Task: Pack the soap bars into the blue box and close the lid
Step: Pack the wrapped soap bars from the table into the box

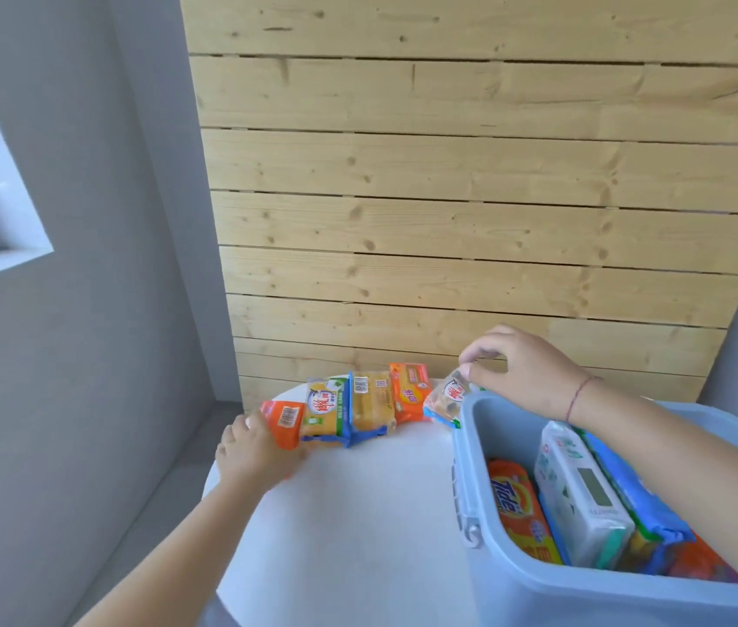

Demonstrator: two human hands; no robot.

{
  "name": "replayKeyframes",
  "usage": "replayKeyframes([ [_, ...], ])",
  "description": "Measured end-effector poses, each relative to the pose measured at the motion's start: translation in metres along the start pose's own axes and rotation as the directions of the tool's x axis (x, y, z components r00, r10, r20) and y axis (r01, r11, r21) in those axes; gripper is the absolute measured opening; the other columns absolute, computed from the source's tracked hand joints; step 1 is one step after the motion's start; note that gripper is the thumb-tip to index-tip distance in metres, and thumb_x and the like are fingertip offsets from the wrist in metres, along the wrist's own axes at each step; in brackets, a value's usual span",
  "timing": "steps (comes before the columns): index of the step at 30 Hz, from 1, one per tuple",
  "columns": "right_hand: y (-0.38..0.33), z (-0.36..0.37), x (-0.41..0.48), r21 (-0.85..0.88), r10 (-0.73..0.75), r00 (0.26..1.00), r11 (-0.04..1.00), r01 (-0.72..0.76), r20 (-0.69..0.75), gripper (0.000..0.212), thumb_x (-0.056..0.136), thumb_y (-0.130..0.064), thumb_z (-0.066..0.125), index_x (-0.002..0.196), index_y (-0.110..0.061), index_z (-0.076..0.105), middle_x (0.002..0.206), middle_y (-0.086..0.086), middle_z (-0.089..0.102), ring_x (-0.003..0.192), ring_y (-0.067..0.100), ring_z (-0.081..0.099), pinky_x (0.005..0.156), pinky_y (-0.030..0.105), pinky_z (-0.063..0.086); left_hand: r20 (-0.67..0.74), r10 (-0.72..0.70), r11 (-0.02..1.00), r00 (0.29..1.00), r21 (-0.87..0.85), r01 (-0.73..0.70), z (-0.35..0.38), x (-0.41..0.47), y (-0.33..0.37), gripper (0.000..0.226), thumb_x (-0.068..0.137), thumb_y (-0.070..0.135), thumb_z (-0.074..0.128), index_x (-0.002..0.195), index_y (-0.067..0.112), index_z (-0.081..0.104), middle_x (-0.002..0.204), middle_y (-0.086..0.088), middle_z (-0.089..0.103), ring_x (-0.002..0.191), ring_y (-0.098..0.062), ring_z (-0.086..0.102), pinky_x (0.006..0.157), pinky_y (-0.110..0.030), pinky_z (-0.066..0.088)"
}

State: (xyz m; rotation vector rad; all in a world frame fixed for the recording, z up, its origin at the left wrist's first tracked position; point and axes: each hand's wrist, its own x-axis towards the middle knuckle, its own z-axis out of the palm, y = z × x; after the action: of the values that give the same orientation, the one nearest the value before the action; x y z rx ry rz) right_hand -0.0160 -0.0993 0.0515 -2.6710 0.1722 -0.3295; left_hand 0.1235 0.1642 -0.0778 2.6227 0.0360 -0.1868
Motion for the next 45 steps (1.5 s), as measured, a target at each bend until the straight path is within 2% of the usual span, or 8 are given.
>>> replayKeyframes([
  [7,-0.002,0.037,0.016,-0.109,0.043,0.989,0.994,-0.027,0.14,0.022,0.087,-0.038,0.057,0.103,-0.026,0.066,0.112,-0.006,0.053,0.101,0.011,0.05,0.086,0.026,0.038,-0.192,-0.018,0.999,0.981,-0.031,0.012,0.027,0.017,-0.013,0.065,0.078,0.043,0.06,0.131,0.01,0.042,0.126,-0.013,0.052,0.119,-0.033,0.045,0.097,-0.038,0.038],
  [14,-0.007,0.046,0.022,-0.094,0.033,0.982,0.995,-0.016,0.187,0.025,0.089,-0.038,0.056,0.108,-0.025,0.064,0.112,-0.01,0.049,0.104,0.01,0.049,0.084,0.021,0.033,-0.246,-0.113,0.859,0.963,-0.511,-0.03,0.0,-0.011,0.005,0.052,0.081,0.034,0.059,0.125,0.011,0.047,0.118,-0.01,0.055,0.112,-0.03,0.046,0.089,-0.039,0.043],
  [19,-0.004,0.025,0.013,-0.054,0.066,0.992,0.997,-0.06,0.108,0.024,0.093,-0.023,0.05,0.114,-0.019,0.063,0.118,0.001,0.053,0.112,0.019,0.053,0.093,0.026,0.038,0.138,0.145,0.564,0.98,-0.825,0.033,-0.049,-0.068,0.074,0.032,0.091,0.04,0.05,0.113,0.019,0.056,0.091,-0.001,0.064,0.076,-0.018,0.061,0.057,-0.027,0.045],
  [25,0.02,-0.007,-0.018,0.097,0.115,0.993,0.989,-0.111,-0.033,0.024,0.089,-0.006,0.052,0.098,-0.022,0.067,0.11,0.005,0.064,0.101,0.017,0.058,0.094,0.029,0.043,0.51,0.455,0.392,0.73,-0.851,0.351,-0.059,-0.145,0.153,0.039,0.098,0.03,0.046,0.119,-0.002,0.055,0.105,-0.017,0.053,0.095,-0.027,0.051,0.076,-0.037,0.045],
  [28,0.025,-0.023,-0.034,0.353,0.239,0.964,0.917,-0.185,-0.117,0.029,0.092,-0.01,0.047,0.079,-0.029,0.064,0.084,0.002,0.066,0.077,0.017,0.06,0.068,0.029,0.047,0.605,0.449,0.426,0.657,-0.792,0.438,-0.042,-0.179,0.174,0.023,0.1,0.024,0.043,0.107,0.006,0.056,0.105,-0.016,0.051,0.09,-0.026,0.051,0.068,-0.032,0.046],
  [32,0.024,-0.028,-0.054,0.57,0.319,0.937,0.748,-0.34,0.141,0.038,0.098,-0.034,0.04,0.104,-0.007,0.066,0.083,0.012,0.064,0.071,0.02,0.06,0.059,0.027,0.051,0.665,0.351,0.519,0.659,-0.724,0.455,-0.014,-0.207,0.186,0.029,0.1,0.016,0.036,0.08,0.007,0.055,0.084,-0.013,0.058,0.071,-0.025,0.055,0.054,-0.026,0.049],
  [38,0.027,-0.012,-0.07,0.38,0.213,0.943,0.875,-0.3,0.255,0.036,0.091,-0.032,0.056,0.126,-0.024,0.057,0.115,0.0,0.061,0.105,0.016,0.061,0.1,0.032,0.048,0.653,0.216,0.552,0.726,-0.695,0.461,0.008,-0.202,0.187,0.035,0.096,0.021,0.037,0.076,0.008,0.063,0.07,-0.009,0.069,0.061,-0.021,0.064,0.06,-0.024,0.05],
  [45,0.029,-0.007,-0.067,-0.039,0.102,0.949,0.995,-0.095,0.299,0.024,0.088,-0.032,0.057,0.104,-0.018,0.068,0.097,-0.003,0.045,0.094,0.018,0.052,0.091,0.03,0.044,0.704,0.4,0.555,0.587,-0.696,0.455,-0.04,-0.158,0.174,0.052,0.097,0.038,0.037,0.111,-0.008,0.055,0.115,-0.022,0.056,0.108,-0.033,0.057,0.09,-0.034,0.044],
])
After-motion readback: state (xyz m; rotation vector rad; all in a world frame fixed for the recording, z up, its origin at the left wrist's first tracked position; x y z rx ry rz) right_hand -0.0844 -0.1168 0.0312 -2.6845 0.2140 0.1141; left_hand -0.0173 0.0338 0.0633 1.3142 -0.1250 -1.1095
